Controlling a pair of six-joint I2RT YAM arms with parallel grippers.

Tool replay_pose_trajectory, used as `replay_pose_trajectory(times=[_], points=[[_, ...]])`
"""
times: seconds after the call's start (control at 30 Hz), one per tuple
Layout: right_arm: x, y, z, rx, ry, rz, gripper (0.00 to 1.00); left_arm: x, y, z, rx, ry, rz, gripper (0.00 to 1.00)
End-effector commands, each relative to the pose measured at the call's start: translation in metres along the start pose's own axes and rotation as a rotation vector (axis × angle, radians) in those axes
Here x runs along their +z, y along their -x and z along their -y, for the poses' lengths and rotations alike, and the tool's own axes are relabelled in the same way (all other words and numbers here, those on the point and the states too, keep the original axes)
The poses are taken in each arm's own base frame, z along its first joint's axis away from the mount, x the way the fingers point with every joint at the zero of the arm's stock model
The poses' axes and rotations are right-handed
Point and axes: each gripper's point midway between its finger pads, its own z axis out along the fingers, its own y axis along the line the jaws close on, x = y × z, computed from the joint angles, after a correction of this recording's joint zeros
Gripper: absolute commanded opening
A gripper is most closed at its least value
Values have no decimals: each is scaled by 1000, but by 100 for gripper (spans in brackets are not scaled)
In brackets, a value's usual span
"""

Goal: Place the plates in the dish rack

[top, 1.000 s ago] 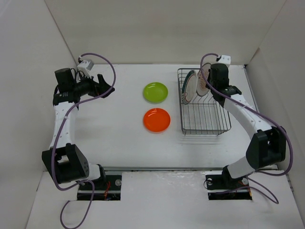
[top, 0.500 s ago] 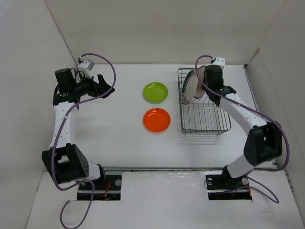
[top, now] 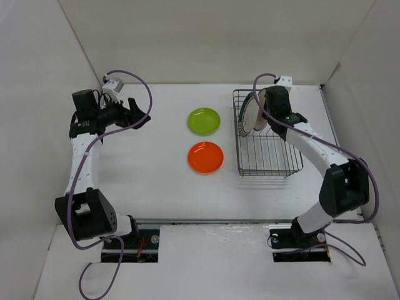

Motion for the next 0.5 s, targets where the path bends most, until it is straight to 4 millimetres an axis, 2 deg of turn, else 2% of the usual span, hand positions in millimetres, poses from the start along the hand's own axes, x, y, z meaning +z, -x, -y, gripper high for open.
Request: replay_pose_trajectory(times=[0.0,0.1,0.17,0.37,0.43,0.47], points=[[-3,32,-8,58,8,98,17,-3,9,7,38,-21,21,100],[-3,33,-6,59,-1,101,19,-3,9,6,47,-21,21,100],[-3,31,-6,54,-3,93,27,-3,9,6,47,-21,21,100],[-6,35,-5,60,0,103,30,-1,6,5,33,-22,10,100],[-13,41,-3,66,3,114,45,1,3,4,25,-32,3,100],[-17,45,-2,73,6,125,45,4,1,1,16,-33,-5,100]])
